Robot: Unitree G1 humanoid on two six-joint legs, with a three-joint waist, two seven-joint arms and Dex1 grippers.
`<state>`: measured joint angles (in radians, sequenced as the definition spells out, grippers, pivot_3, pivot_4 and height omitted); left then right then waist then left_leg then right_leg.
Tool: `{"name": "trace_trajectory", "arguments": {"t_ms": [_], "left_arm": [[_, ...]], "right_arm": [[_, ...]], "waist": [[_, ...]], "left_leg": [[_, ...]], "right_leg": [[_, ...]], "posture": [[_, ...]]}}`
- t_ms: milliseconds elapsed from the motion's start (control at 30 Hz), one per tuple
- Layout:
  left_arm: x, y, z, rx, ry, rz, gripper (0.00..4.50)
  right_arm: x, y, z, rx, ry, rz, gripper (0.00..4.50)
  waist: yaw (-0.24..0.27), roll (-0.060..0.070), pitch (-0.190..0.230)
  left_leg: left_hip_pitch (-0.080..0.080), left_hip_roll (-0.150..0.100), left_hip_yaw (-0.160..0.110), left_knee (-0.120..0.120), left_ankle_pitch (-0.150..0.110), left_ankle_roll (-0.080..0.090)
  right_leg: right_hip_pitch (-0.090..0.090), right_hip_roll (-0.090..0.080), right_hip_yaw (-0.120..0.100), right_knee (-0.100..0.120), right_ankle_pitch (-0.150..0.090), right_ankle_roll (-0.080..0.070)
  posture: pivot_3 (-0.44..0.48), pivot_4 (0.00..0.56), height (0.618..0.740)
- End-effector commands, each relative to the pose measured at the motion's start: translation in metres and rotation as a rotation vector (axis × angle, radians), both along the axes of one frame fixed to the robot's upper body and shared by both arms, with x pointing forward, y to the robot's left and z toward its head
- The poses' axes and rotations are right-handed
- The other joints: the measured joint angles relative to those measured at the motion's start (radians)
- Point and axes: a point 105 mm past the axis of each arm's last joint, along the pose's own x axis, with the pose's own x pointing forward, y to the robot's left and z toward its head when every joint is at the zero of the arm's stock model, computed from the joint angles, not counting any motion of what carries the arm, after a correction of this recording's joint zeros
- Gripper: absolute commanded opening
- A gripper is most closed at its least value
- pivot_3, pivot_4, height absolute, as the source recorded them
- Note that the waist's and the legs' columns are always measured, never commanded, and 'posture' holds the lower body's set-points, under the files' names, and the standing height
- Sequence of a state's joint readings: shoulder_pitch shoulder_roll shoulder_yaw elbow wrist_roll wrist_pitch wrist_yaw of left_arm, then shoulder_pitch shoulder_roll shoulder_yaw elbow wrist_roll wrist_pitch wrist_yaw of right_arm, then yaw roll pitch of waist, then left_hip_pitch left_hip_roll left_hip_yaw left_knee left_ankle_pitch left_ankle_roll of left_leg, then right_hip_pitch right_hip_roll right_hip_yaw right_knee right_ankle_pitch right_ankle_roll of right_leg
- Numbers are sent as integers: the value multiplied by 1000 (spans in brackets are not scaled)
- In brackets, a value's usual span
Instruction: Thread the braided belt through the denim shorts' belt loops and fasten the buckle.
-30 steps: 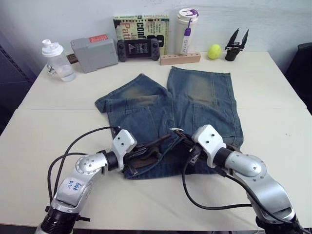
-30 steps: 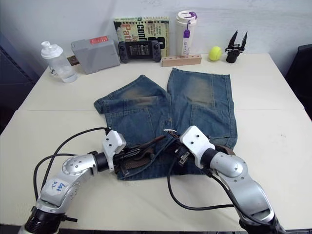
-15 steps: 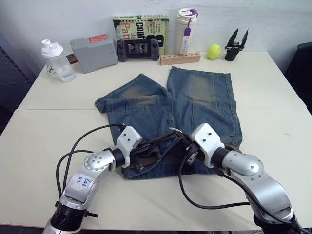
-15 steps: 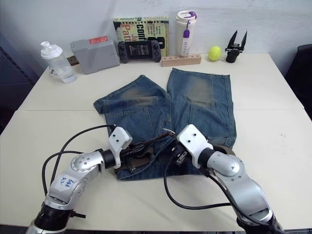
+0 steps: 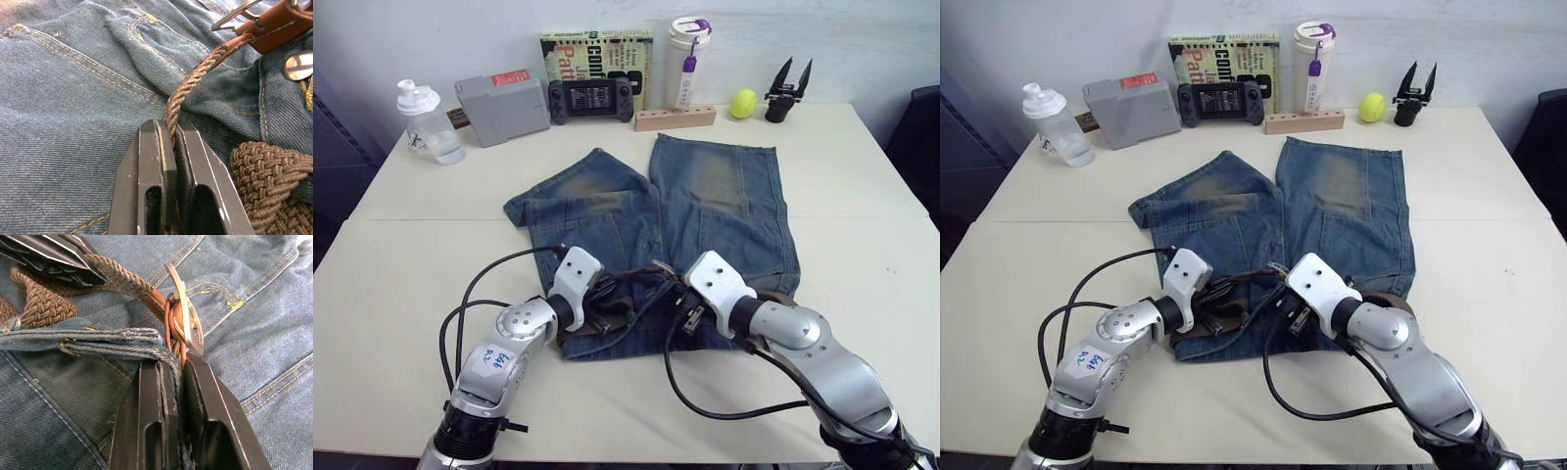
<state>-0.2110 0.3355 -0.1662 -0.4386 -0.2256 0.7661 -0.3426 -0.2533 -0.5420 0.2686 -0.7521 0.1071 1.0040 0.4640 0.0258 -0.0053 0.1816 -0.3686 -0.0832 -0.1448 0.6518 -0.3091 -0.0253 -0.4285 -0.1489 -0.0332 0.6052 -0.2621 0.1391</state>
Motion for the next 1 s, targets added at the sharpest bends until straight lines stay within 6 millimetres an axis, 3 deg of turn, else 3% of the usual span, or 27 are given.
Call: {"name": "trace_trajectory", "arguments": {"t_ms": [33, 300, 600, 1000], "left_arm": [[-20, -19, 19, -35, -86, -124, 0], [-30, -8, 11, -36, -49, -125, 0], [-29, -8, 12, -38, -41, -107, 0], [-25, 7, 4, -31, 23, 30, 0]], "right_arm": [[-4, 12, 10, 73, 3, 18, 2], [11, 0, 18, 238, 71, -150, 2], [12, 2, 22, 282, 83, -185, 2], [15, 2, 28, 283, 40, -197, 2]], "waist": [[-2, 0, 0], [-1, 0, 0], [-2, 0, 0], [-2, 0, 0]], "left_leg": [[0, 0, 0, 0, 0, 0], [0, 0, 3, 0, 0, 0], [0, 0, 6, -1, 0, 1], [1, 0, 9, -1, -1, 1]], "right_leg": [[0, 0, 0, 0, 0, 0], [-1, 0, 4, 0, 1, 0], [-3, 1, 7, 0, 1, 1], [-4, 1, 10, 1, 1, 1]], "posture": [[0, 150, 705], [0, 150, 705], [0, 150, 705], [0, 150, 705]]}}
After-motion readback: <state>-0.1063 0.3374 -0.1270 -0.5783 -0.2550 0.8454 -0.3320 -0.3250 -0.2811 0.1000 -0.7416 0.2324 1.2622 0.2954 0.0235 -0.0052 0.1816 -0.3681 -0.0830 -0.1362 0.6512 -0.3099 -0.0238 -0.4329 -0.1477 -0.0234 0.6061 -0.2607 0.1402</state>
